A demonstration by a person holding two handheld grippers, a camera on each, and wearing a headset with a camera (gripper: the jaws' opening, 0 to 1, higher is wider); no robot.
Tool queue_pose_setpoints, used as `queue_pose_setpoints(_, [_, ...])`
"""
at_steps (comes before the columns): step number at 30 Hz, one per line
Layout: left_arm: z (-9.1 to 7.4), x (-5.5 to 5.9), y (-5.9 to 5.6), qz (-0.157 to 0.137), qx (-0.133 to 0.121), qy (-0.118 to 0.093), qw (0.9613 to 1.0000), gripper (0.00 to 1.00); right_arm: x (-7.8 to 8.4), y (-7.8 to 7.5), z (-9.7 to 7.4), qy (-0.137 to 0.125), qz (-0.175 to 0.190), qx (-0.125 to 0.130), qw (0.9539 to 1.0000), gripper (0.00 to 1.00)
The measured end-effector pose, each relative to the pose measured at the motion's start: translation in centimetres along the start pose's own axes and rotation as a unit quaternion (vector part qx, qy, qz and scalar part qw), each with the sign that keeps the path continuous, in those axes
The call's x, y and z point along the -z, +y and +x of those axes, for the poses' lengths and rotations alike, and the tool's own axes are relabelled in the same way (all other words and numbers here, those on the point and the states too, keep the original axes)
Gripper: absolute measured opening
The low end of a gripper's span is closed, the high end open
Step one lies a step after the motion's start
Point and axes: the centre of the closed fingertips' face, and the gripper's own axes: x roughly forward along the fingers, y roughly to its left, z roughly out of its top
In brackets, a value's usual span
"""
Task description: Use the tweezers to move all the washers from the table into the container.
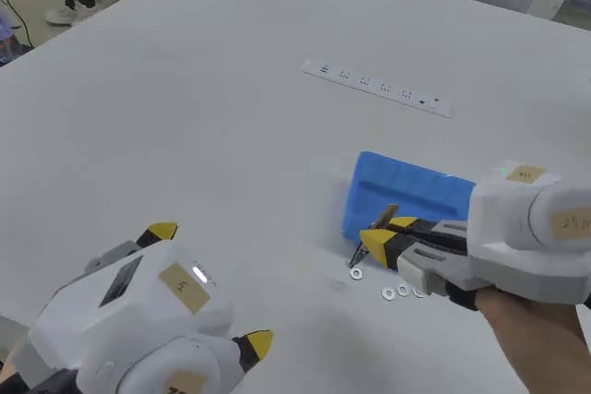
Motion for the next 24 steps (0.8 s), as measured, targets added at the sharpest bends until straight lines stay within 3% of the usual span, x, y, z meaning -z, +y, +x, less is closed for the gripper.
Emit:
queue_pose_setpoints(6, [0.1,0.0,-0.1,-0.004,0.003,-0.001,1.0,0.86,-2.6,-0.6,-0.8,-0.025,-0.015,0.011,0.9995,0.02])
queue_pose_setpoints(12, [0.0,-0.6,0.0,-0.014,0.0,-0.018,0.9997,0.93,-4.6,-2.7,-0.8,-0.048,-0.02,0.045,0.9977,0.02])
queue_pose_setpoints(15, [0.0,-1.2,-0.2,-0.041,0.009,-0.035,0.9985,0.99,-4.7,-3.3,-0.4,-0.048,-0.02,0.052,0.9973,0.02])
queue_pose_setpoints(18, [-0.3,-1.6,-0.1,-0.049,0.013,-0.048,0.9976,0.99,-4.6,-3.9,0.1,-0.051,-0.018,0.069,0.9961,0.02])
queue_pose_setpoints(20, [-0.4,-2.4,-0.4,-0.071,0.023,-0.075,0.9944,0.99,-4.1,-4.4,0.7,-0.046,-0.012,0.077,0.9959,0.02])
queue_pose_setpoints(24, [-0.7,-3.1,-0.5,-0.093,0.033,-0.098,0.9903,0.99,-3.1,-5.2,1.6,-0.041,0.002,0.089,0.9952,0.02])
